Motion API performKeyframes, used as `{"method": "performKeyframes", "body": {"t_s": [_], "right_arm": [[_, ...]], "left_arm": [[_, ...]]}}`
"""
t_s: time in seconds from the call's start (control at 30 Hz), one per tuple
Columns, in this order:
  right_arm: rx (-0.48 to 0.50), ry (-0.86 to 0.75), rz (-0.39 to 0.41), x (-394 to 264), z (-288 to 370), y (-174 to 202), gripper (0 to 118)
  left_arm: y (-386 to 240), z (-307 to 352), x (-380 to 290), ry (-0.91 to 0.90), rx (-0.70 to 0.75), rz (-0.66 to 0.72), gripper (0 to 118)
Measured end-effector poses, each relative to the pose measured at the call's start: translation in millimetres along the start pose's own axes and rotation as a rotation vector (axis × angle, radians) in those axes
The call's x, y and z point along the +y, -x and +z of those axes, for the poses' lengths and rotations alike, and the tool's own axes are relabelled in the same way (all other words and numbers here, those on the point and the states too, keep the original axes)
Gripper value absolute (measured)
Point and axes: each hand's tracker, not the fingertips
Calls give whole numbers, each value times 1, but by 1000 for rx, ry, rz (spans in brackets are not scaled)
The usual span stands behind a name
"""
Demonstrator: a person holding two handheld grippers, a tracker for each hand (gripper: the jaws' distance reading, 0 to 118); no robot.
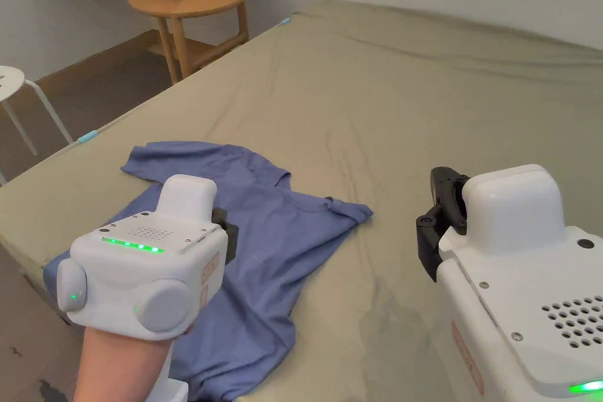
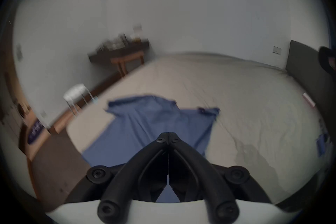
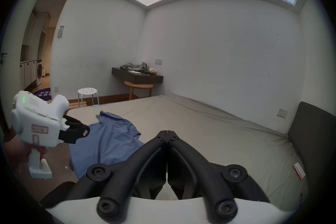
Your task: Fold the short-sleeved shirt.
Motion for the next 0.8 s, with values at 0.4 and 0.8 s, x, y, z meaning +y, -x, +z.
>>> {"method": "performKeyframes", "body": {"t_s": [0.4,0.8], "right_arm": [[-117,255,-27,-44,-55,-40,46],[-141,253,-5,-48,-60,-40,51]], "left_arm": [[34,-195,-32,272,48,127,114],[36,-230,-41,334,90,84,116]]}}
